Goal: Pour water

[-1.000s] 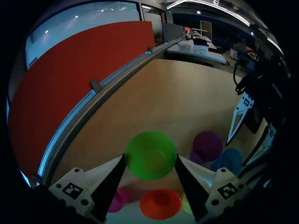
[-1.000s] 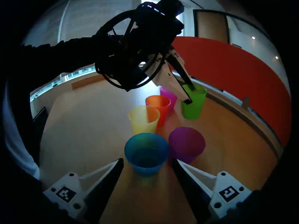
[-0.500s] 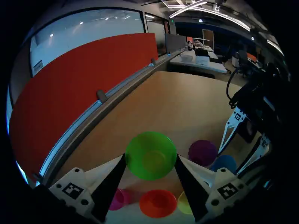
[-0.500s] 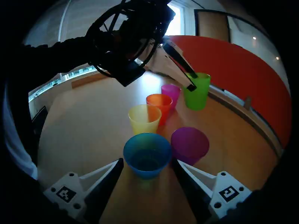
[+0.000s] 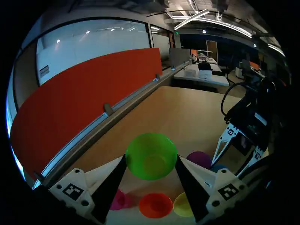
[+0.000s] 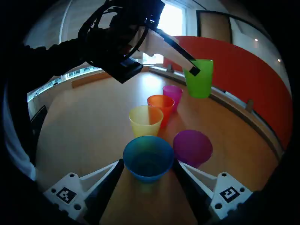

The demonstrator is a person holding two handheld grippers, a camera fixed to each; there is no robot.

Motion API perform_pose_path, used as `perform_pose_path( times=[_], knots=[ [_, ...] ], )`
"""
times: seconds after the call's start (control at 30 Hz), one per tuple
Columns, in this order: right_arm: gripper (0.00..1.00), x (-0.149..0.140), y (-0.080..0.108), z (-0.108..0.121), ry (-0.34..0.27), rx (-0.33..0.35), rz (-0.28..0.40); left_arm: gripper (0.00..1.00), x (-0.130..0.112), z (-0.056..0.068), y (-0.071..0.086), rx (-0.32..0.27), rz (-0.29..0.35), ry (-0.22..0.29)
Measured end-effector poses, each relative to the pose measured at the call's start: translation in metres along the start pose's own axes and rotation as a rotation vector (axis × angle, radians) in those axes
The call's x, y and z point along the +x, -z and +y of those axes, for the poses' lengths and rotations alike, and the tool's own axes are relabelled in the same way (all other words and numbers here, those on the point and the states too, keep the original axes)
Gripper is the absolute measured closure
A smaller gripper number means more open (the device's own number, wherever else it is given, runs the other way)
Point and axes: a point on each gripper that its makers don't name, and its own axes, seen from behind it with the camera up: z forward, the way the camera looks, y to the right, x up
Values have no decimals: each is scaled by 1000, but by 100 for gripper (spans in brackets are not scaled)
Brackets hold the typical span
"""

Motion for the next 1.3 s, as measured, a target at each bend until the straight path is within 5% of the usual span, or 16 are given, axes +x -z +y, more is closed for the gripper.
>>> perform_pose_path(
  times=[0.67,1.3],
  knots=[
    [0,6,-13,0,11,-7,11,11,14,-5,37,60,65,37],
    [8,4,-15,0,5,-13,23,11,6,-11,53,91,73,56]
  ],
)
